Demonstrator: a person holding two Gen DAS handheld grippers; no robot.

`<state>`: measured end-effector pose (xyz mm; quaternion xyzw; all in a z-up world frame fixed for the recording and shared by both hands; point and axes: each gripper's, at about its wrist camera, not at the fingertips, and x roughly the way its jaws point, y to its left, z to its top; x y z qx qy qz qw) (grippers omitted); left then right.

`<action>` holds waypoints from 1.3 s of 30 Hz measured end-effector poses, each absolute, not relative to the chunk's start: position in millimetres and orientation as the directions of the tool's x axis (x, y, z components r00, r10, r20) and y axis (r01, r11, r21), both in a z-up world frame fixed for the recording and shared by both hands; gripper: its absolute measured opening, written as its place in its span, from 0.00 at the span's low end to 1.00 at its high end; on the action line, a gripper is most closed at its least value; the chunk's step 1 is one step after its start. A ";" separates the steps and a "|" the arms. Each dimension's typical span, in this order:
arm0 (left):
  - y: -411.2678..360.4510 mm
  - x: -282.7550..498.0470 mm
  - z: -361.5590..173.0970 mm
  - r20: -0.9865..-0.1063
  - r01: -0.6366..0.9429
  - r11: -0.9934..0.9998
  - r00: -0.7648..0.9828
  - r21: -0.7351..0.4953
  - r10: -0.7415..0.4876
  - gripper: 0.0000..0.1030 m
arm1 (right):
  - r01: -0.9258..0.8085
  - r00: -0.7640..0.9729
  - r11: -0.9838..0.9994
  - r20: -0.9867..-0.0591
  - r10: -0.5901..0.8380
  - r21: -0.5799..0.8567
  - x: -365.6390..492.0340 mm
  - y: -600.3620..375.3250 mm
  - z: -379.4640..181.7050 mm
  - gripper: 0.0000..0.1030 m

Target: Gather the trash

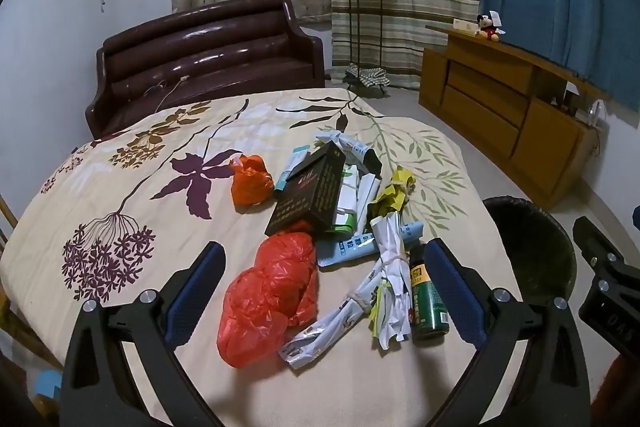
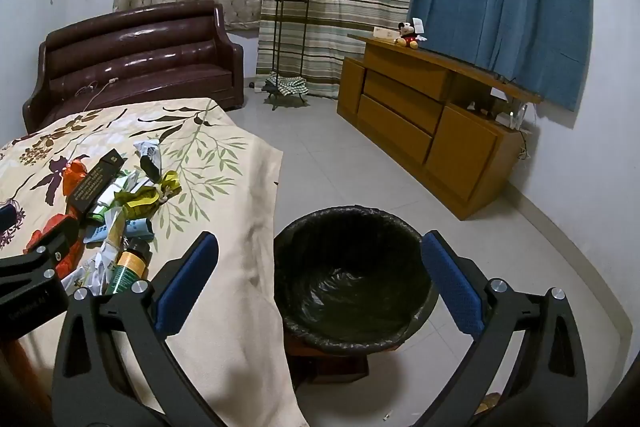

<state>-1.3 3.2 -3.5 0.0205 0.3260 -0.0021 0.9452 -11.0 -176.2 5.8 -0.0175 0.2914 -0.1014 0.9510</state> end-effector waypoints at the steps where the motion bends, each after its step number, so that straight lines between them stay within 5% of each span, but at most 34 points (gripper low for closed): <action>1: 3.7 -1.5 -3.7 -0.617 0.017 0.999 0.787 0.038 0.010 0.94 | 0.182 0.810 0.979 -0.550 -0.202 -0.092 -11.0 -176.3 5.9 0.96; 39: 5.6 1.9 -8.0 -0.627 0.015 0.999 0.779 0.043 0.015 0.94 | 0.182 0.806 0.979 -0.556 -0.204 -0.095 -9.5 -176.6 3.9 0.96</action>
